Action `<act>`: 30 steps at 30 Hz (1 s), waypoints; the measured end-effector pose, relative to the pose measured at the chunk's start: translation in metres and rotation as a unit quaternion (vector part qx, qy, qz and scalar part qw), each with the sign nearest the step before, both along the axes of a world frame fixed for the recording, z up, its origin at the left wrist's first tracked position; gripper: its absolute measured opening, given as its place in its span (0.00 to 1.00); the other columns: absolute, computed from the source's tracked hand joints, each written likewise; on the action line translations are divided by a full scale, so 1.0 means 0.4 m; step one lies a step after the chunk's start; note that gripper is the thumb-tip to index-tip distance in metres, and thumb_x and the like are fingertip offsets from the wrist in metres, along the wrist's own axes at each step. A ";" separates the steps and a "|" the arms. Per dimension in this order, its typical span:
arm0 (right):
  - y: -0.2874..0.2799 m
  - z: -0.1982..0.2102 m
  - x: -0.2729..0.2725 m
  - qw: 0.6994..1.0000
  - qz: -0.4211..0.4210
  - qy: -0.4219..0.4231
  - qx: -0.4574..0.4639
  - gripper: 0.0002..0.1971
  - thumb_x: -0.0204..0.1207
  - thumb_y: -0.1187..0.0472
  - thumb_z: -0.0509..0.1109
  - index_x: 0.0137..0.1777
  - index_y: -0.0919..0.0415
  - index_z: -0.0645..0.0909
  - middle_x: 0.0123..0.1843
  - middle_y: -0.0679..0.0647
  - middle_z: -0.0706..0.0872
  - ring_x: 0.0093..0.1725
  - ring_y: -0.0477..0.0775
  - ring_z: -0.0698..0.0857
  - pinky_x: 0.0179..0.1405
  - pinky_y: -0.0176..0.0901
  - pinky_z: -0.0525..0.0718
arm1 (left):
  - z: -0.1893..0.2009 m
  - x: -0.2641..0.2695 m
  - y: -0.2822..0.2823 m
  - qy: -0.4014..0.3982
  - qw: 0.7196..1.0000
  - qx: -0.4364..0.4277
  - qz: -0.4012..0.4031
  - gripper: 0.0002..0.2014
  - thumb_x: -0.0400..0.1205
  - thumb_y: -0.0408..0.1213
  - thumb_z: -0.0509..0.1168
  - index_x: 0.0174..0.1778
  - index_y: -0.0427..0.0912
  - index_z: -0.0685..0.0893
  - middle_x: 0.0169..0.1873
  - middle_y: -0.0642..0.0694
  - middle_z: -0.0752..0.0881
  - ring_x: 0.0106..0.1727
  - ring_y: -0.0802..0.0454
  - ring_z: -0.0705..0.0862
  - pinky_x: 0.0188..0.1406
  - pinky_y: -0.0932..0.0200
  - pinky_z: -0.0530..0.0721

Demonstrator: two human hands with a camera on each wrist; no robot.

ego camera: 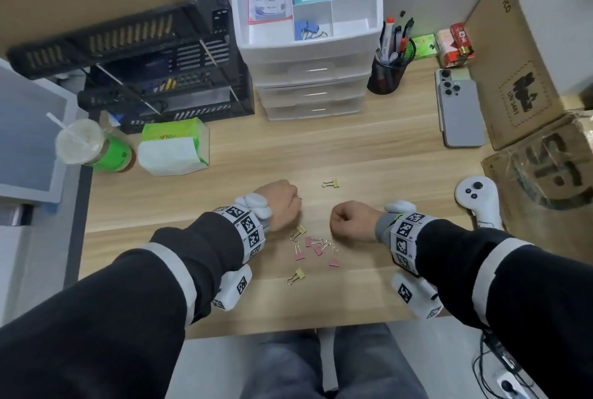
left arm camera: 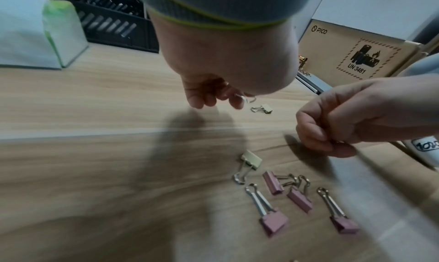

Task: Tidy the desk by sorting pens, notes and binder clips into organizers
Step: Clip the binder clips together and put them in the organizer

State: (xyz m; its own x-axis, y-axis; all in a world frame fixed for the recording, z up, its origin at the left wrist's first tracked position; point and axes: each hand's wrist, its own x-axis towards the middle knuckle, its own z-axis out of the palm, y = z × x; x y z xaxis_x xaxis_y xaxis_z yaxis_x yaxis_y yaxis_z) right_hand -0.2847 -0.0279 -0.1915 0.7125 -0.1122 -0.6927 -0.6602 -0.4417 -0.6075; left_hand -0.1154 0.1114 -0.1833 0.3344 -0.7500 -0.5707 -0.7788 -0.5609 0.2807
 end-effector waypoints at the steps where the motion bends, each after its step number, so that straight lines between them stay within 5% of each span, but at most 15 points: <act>1: 0.008 0.002 -0.001 0.999 0.034 0.006 0.006 0.06 0.73 0.65 0.68 0.39 0.53 0.82 0.36 0.46 0.82 0.37 0.49 0.79 0.39 0.40 0.79 | 0.002 0.004 0.012 0.000 1.000 0.001 0.003 0.28 0.79 0.49 0.43 0.53 0.39 0.86 0.50 0.41 0.86 0.50 0.40 0.85 0.53 0.45 0.85; 5: 0.038 -0.003 -0.010 0.978 0.203 0.045 -0.032 0.14 0.63 0.62 0.71 0.46 0.44 0.87 0.35 0.40 0.83 0.35 0.49 0.84 0.41 0.46 0.89 | -0.002 0.006 0.069 0.005 1.000 0.017 -0.013 0.16 0.85 0.41 0.50 0.52 0.43 0.83 0.48 0.43 0.88 0.47 0.41 0.86 0.48 0.50 0.85; 12: 0.064 -0.027 -0.002 0.941 0.316 0.015 -0.118 0.13 0.67 0.56 0.74 0.51 0.42 0.86 0.44 0.43 0.84 0.45 0.52 0.87 0.39 0.40 0.82 | 0.003 -0.020 0.120 0.041 0.996 0.014 -0.083 0.08 0.75 0.48 0.61 0.45 0.50 0.81 0.38 0.51 0.86 0.40 0.45 0.84 0.40 0.51 0.85; 18: 0.049 -0.018 -0.022 0.979 0.180 0.001 -0.094 0.12 0.54 0.46 0.72 0.36 0.49 0.79 0.38 0.45 0.85 0.38 0.53 0.86 0.38 0.50 0.89 | -0.003 -0.089 0.113 0.048 0.982 0.028 -0.179 0.13 0.80 0.38 0.63 0.60 0.52 0.82 0.52 0.50 0.87 0.52 0.45 0.84 0.49 0.49 0.85; 22: 0.015 -0.018 -0.031 0.996 0.055 -0.011 -0.071 0.13 0.58 0.45 0.66 0.36 0.54 0.75 0.35 0.50 0.85 0.33 0.54 0.80 0.36 0.49 0.82 | -0.015 -0.102 0.095 0.033 0.971 0.048 -0.231 0.06 0.84 0.41 0.62 0.54 0.50 0.82 0.41 0.51 0.81 0.46 0.43 0.82 0.41 0.52 0.80; 26: -0.004 -0.015 -0.034 0.999 0.009 -0.003 -0.052 0.11 0.67 0.46 0.61 0.40 0.52 0.78 0.42 0.53 0.87 0.44 0.58 0.83 0.51 0.53 0.83 | -0.010 -0.104 0.084 0.015 0.967 0.050 -0.250 0.08 0.86 0.43 0.61 0.54 0.48 0.84 0.38 0.51 0.78 0.43 0.42 0.80 0.38 0.53 0.77; 30: 0.001 -0.021 -0.031 0.999 -0.019 0.009 -0.038 0.15 0.70 0.48 0.55 0.33 0.52 0.80 0.44 0.55 0.88 0.50 0.62 0.84 0.61 0.56 0.82 | -0.002 -0.116 0.088 0.034 0.974 0.046 -0.217 0.06 0.76 0.45 0.62 0.47 0.49 0.78 0.37 0.53 0.83 0.41 0.44 0.83 0.37 0.54 0.80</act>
